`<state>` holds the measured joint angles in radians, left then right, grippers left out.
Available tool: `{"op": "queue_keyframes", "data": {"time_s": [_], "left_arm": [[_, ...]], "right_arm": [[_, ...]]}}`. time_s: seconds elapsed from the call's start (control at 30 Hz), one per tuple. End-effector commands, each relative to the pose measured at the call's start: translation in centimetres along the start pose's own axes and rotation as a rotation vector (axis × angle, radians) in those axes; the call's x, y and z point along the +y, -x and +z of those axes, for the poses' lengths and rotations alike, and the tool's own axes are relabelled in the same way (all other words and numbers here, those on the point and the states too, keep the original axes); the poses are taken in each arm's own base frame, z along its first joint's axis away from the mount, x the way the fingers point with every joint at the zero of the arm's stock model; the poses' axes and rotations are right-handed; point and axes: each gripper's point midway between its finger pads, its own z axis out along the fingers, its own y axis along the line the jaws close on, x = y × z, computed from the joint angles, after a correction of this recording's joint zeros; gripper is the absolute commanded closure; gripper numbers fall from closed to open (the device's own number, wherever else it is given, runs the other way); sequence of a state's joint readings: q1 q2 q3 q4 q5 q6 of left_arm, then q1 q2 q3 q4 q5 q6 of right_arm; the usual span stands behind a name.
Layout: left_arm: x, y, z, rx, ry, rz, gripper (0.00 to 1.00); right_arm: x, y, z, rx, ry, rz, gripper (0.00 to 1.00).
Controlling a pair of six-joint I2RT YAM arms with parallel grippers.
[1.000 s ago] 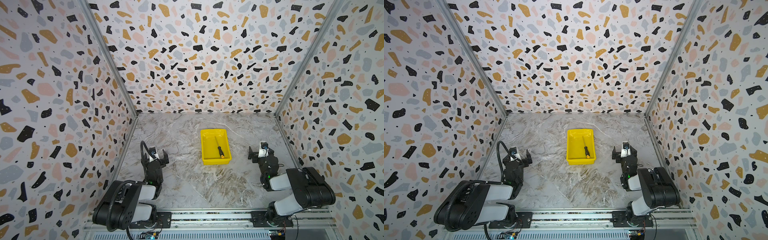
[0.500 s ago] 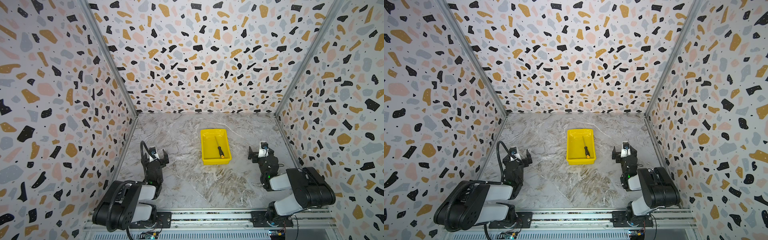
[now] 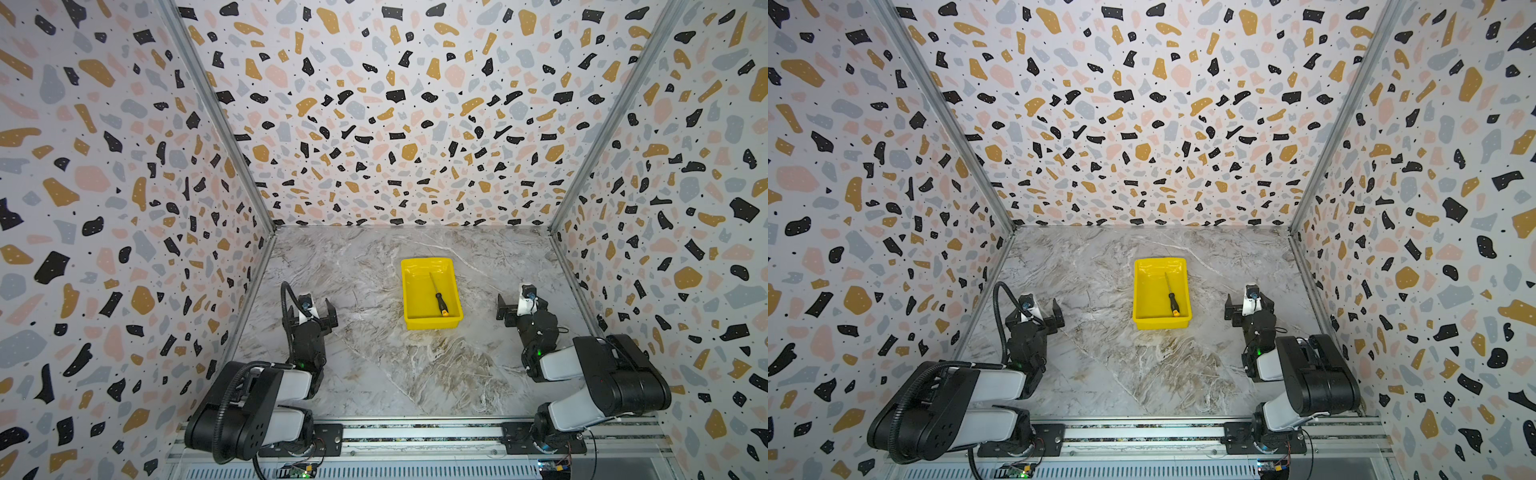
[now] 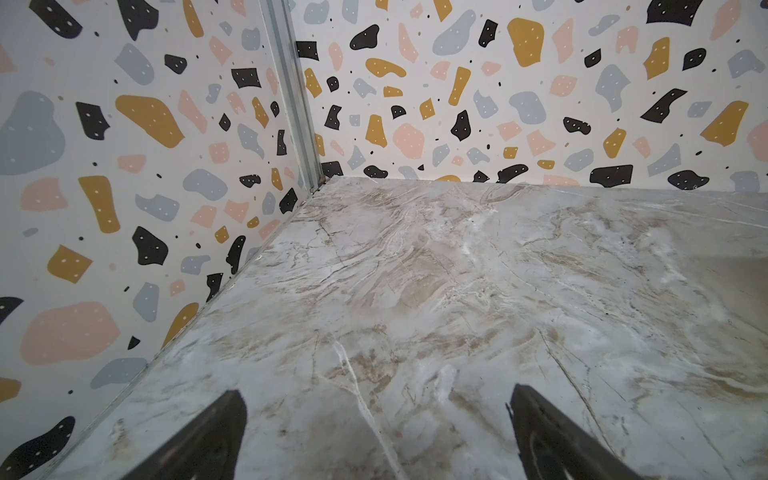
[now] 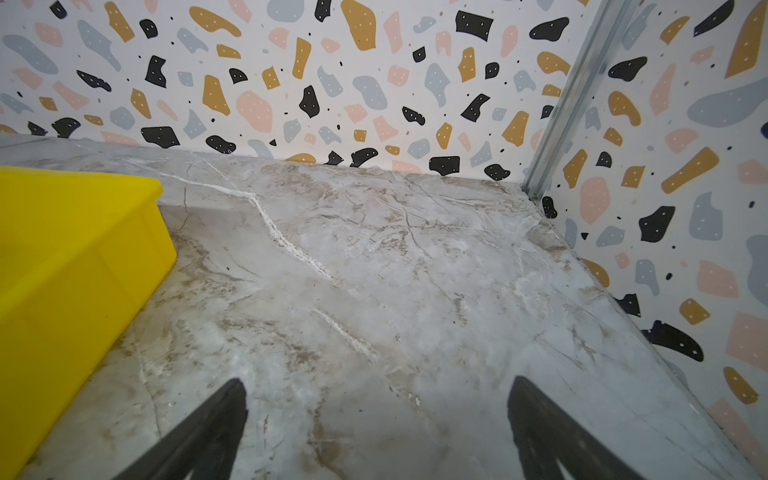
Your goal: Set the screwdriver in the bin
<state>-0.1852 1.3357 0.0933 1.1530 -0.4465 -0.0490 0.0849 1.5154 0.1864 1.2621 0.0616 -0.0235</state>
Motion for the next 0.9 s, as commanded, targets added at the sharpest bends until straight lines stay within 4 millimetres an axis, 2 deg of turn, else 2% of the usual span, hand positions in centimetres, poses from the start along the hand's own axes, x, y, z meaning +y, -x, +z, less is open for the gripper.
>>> {"op": "queue_keyframes", "data": {"time_s": [0.0, 0.57, 0.67, 0.87], "left_arm": [[-0.2, 2.0, 0.0, -0.068, -0.006, -0.041, 0.0], [-0.2, 2.0, 0.0, -0.068, -0.006, -0.04, 0.0], [-0.2, 2.0, 0.0, -0.07, -0.007, -0.041, 0.0], [-0.1, 2.0, 0.0, -0.069, -0.005, -0.04, 0.0]], "right_arm": [[0.0, 1.3, 0.3, -0.033, 0.008, 0.015, 0.01], [-0.1, 1.3, 0.3, -0.033, 0.007, 0.014, 0.01], [1.1, 1.2, 0.5, -0.029, 0.072, -0.017, 0.01], [1.0, 1.4, 0.3, -0.038, 0.083, -0.009, 0.01]]}}
